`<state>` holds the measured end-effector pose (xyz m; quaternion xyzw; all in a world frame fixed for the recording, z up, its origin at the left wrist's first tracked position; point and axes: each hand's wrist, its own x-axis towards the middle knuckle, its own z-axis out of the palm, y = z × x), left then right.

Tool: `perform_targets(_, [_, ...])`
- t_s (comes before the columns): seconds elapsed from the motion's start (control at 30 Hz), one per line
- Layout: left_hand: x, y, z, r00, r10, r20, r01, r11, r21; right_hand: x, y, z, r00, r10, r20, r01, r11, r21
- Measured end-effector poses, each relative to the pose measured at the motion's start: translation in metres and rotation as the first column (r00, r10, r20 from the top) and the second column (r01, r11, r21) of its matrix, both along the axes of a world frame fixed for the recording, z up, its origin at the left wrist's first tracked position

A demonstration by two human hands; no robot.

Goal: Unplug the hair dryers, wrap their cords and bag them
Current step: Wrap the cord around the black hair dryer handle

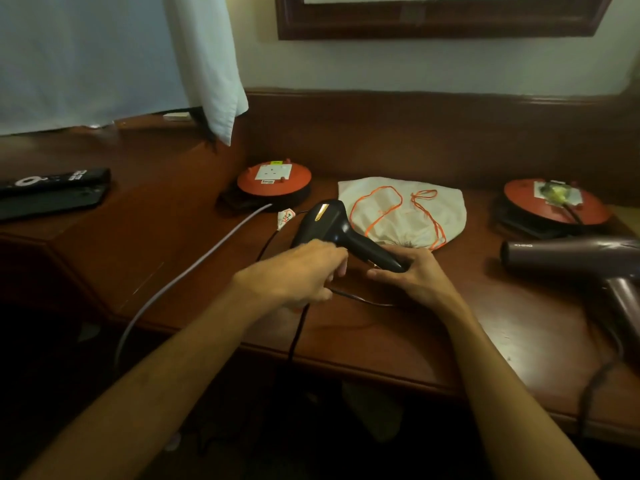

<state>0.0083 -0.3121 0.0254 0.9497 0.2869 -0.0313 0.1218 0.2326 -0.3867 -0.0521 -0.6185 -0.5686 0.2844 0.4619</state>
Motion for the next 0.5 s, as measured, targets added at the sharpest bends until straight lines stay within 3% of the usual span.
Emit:
perform_targets(0.1, [0.013,0.013,0.02,0.998,-0.057,-0.02,0.061,0.966,0.25,0.003,-0.003,0.002,0.999,0.033,-0.027,-0.033,0.999,-0.014])
perform_targets(0.17, [0.028,0.028,0.024,0.996,-0.082,-0.037,0.089,0.948,0.307,0.008,-0.005,0.005,0.998,0.061,-0.014,-0.062,0.996,-0.06])
perform_targets(0.33, [0.053,0.064,0.004,0.979,-0.089,-0.184,0.103,0.992,0.07,0.02,-0.005,0.008,0.99,0.14,0.001,-0.137,0.974,-0.18])
perform_targets(0.5, [0.049,0.088,-0.018,0.992,-0.103,-0.071,0.097,0.992,-0.075,0.015,-0.002,0.011,0.989,0.144,0.026,-0.134,0.964,-0.228])
